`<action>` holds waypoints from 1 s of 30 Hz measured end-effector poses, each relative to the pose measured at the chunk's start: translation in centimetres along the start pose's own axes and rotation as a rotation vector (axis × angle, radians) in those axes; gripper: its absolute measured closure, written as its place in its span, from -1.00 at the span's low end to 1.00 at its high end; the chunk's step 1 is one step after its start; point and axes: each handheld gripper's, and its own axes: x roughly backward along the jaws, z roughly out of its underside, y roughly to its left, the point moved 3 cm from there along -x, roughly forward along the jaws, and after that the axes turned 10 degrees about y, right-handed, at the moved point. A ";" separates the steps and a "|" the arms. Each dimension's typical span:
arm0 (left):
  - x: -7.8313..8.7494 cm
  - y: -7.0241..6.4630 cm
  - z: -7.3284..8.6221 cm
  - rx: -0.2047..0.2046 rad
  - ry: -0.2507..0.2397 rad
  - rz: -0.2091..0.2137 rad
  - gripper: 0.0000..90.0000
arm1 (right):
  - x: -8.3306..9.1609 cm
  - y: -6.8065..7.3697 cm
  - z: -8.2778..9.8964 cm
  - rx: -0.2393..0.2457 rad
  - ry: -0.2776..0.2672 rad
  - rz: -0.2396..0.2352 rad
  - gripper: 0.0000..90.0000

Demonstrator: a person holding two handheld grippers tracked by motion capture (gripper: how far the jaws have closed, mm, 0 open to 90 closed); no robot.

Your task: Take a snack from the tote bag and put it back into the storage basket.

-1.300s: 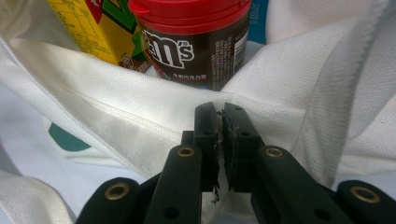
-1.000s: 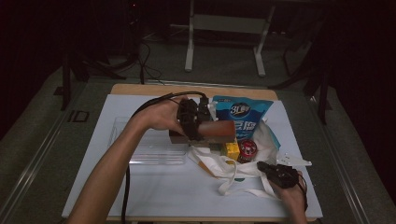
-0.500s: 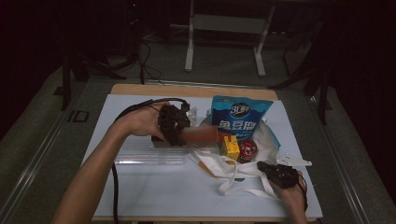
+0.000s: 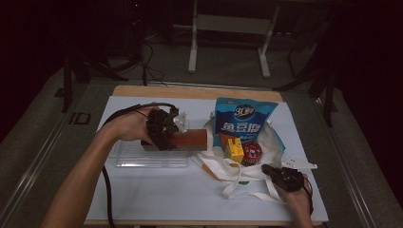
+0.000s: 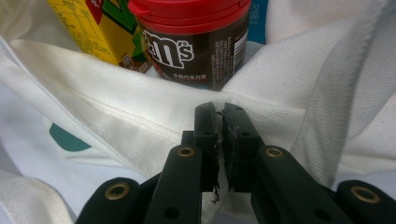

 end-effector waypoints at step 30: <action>-2.6 -0.1 5.0 0.055 0.090 0.015 -0.05 | 0.0 0.0 0.0 0.002 0.000 0.002 0.88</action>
